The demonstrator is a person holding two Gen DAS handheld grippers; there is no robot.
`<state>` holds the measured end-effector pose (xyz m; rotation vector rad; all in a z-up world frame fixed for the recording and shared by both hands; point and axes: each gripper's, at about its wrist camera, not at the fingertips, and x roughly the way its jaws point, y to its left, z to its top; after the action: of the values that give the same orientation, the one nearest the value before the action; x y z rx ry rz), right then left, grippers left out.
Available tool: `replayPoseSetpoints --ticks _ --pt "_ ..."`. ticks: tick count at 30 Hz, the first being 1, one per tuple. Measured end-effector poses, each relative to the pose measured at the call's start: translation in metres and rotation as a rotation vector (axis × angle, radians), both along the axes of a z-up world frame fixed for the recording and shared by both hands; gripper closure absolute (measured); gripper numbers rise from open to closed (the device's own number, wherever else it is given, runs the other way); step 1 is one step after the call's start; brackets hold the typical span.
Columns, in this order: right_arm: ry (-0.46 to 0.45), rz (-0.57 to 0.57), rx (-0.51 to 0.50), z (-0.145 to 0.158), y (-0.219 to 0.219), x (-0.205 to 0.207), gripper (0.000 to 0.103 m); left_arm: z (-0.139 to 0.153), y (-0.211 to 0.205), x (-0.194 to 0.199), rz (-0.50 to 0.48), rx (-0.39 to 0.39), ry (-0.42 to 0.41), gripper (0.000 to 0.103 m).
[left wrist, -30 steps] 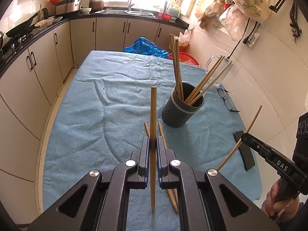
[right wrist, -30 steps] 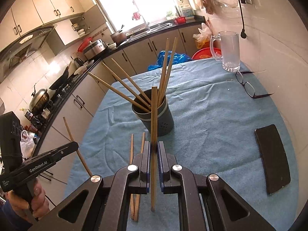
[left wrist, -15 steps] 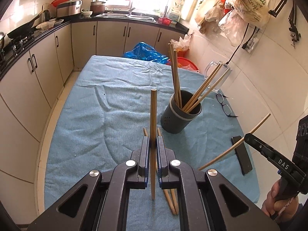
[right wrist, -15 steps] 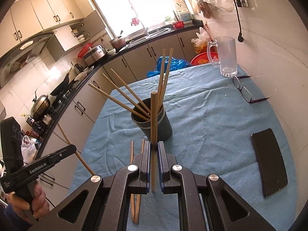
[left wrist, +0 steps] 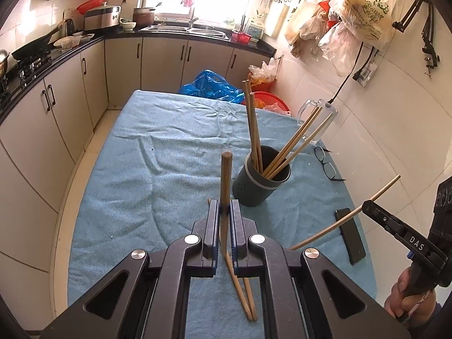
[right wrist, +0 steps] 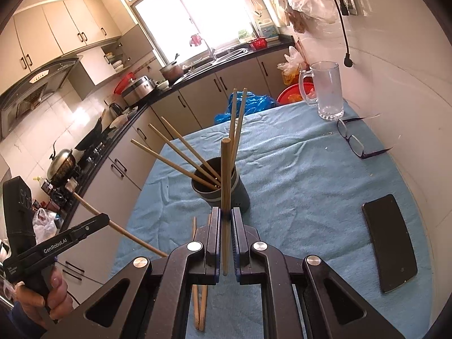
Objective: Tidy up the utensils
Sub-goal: 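Lift the left gripper's chopstick over the black cup while the right gripper carries its chopstick there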
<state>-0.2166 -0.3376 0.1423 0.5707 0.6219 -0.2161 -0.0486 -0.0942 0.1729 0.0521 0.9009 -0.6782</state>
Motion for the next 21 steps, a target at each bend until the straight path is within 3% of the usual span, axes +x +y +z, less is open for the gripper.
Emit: replayPoseSetpoints --ticks 21 --pt "-0.029 -0.046 0.045 0.007 -0.018 -0.011 0.095 0.011 -0.006 -0.001 -0.021 -0.013 -0.006 0.097"
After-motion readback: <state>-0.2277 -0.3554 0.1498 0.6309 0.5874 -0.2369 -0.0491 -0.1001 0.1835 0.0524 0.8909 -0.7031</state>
